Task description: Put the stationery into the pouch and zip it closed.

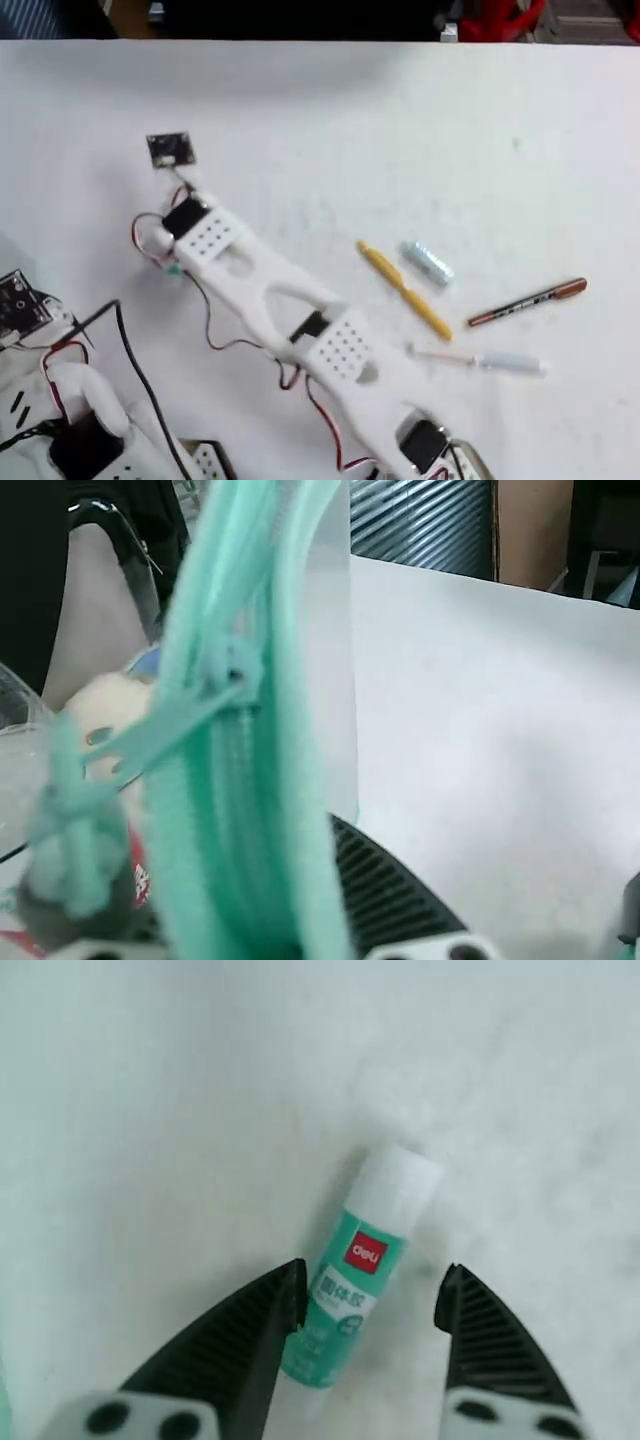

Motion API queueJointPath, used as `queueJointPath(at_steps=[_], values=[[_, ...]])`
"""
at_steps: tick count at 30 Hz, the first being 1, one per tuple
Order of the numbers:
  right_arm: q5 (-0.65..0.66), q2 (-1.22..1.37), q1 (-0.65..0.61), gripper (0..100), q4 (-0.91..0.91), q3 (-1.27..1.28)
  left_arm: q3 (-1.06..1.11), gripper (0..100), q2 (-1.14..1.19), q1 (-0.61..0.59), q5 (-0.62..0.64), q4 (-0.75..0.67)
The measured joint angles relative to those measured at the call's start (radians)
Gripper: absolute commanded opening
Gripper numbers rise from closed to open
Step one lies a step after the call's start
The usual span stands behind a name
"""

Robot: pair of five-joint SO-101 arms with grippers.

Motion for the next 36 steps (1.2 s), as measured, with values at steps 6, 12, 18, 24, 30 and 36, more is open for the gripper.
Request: queueJointPath(at_steps=[6,12,18,24,30,36], values=[[-0.005,0.201,0.031,16.9,0.106,-0.305,0.02,2,-0.002,-0.005,0.0,-0.011],[0.083,0.296,0.064,3.8,0.195,-0.47,0.021,2,-0.002,-0.005,0.0,-0.011],[0.216,0.313,0.104,1.7,0.204,-0.496,0.021,2,-0.002,-0.003,0.0,-0.011],[0.236,0.293,0.183,1.7,0.265,-0.497,0.028,2,-0.002,0.091,-0.002,-0.011],[0.338,0.163,0.284,1.7,0.402,-0.497,-0.002,2,0.015,0.258,-0.002,-0.002],[0.476,-0.095,0.419,1.6,0.499,-0.497,-0.135,2,0.015,0.5,-0.058,0.0]])
